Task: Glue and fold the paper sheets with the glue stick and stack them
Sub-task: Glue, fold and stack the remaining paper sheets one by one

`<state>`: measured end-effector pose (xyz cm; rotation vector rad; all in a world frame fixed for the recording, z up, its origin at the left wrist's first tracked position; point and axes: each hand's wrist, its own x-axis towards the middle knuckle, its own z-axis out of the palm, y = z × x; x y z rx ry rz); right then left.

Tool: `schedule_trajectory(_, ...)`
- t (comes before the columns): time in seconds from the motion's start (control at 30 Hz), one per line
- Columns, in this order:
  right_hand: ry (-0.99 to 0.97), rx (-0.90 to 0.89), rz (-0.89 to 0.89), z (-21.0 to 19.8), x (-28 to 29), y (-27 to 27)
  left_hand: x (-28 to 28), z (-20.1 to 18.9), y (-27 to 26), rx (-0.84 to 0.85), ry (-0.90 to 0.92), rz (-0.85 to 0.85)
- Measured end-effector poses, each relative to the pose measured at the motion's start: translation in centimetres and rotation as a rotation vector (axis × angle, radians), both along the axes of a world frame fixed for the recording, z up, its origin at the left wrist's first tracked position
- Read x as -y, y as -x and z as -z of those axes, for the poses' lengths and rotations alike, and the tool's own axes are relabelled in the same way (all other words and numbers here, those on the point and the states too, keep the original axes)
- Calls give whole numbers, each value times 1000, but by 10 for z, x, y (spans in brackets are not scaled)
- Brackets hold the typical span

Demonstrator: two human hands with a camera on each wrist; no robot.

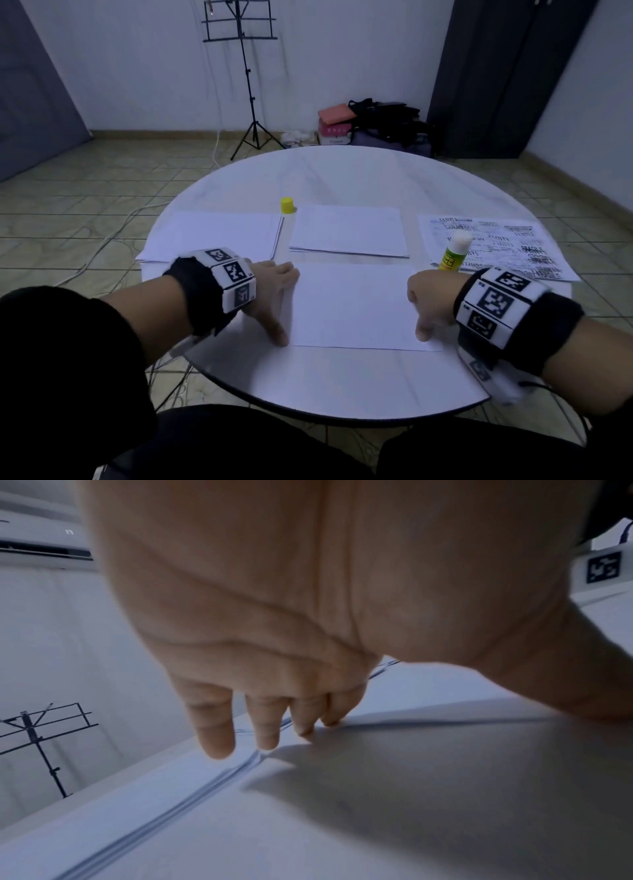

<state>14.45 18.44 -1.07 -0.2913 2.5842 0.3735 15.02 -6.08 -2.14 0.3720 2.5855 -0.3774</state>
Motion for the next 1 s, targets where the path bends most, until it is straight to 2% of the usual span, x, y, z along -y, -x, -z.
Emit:
schedule_trajectory(0.17, -7, -36, -103, -9, 28, -3, -1, -1, 2, -33, 44, 46)
schedule_trajectory(0.27, 113, -54, -218, -6, 53, -8, -2, -2, 3, -34, 52, 64)
schedule_trajectory(0.37, 254, 27, -287, -3, 74, -14, -4, -3, 4, -16, 40, 50)
schedule_trajectory(0.47, 207, 89, -326, -6, 76, -12, -2, -1, 8, -9, 15, -7)
schedule_trajectory(0.8, 121, 102, -125, -6, -11, -8, -7, -7, 6, -12, 35, 17)
schedule_trajectory(1.0, 112, 113, -64, -5, -24, -11, -11, -9, 8, 9, 25, -10)
